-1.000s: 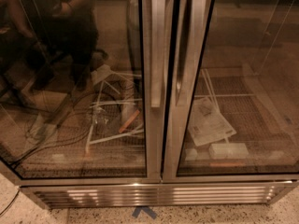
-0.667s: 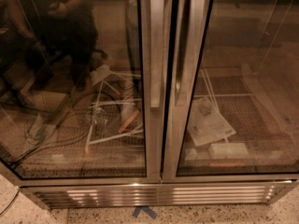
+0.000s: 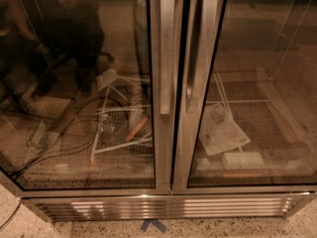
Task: Open top drawer
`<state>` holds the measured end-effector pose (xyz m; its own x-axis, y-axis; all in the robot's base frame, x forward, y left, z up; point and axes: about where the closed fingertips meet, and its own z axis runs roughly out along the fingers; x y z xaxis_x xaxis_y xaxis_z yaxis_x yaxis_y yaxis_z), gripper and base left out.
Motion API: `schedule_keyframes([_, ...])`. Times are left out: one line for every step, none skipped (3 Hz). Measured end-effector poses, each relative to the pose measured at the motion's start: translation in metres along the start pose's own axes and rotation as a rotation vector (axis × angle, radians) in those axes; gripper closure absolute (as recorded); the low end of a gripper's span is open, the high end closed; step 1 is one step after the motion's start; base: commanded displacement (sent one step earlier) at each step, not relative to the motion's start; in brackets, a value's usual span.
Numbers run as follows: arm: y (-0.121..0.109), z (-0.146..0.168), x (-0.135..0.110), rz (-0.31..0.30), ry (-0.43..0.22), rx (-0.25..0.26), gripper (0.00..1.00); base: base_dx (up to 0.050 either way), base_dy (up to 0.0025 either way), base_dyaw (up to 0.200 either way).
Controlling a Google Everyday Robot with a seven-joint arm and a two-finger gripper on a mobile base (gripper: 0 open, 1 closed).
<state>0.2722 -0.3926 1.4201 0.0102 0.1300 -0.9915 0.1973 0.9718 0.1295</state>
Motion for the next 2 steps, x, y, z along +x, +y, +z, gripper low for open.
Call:
schedule_keyframes([-0.004,-0.001,0.006,-0.016,0.023,0.003,0.0,0.0,0.0,0.0])
schedule_keyframes([-0.002,-0.006,0.026,-0.017,0.087,-0.014,0.0,0.0,0.0,0.0])
